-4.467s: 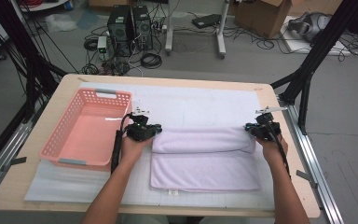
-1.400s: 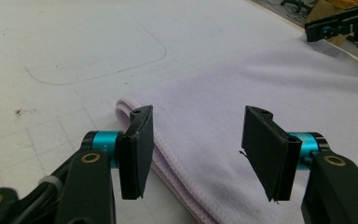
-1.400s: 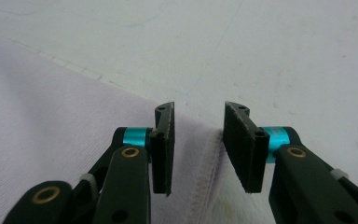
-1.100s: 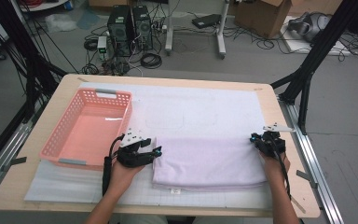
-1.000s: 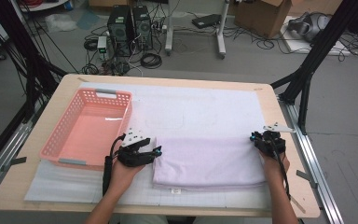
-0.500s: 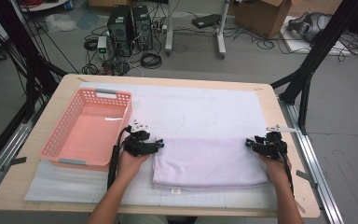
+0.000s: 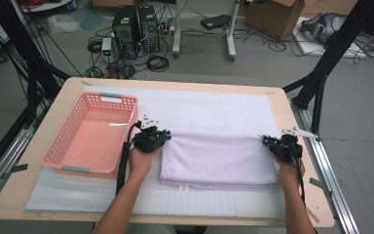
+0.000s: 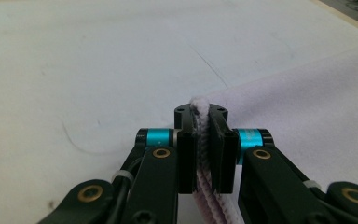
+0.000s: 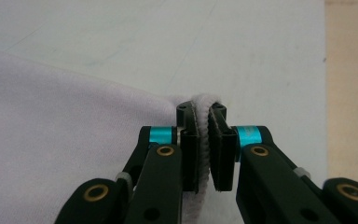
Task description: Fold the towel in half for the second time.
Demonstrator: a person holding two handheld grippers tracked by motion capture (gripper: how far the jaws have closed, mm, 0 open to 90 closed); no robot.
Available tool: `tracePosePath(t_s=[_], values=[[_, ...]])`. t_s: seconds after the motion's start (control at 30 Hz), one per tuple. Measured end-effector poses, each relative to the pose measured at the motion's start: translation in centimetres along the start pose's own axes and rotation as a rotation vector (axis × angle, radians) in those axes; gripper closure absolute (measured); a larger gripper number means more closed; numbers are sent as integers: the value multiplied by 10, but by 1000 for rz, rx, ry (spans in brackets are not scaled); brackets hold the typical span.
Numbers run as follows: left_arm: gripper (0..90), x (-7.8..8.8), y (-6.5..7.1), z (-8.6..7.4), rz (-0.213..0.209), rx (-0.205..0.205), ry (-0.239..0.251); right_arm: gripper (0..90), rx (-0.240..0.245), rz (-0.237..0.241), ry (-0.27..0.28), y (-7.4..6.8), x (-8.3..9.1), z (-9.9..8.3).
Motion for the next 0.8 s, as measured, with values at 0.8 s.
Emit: tracePosePath(t_s=[0.8], values=[[701,19,28,-32,-144,-105,-28,685,84,52,-32,-25,25,-25]])
Point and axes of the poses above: each handheld gripper's, and its own axes: x roughly backward along the jaws, z roughly out of its top, y roughly to its right, the point moved 1 cm from there along -x, roughly forward along the jaws, and after that the axes turned 10 degrees about -y, right-handed, at the moved point
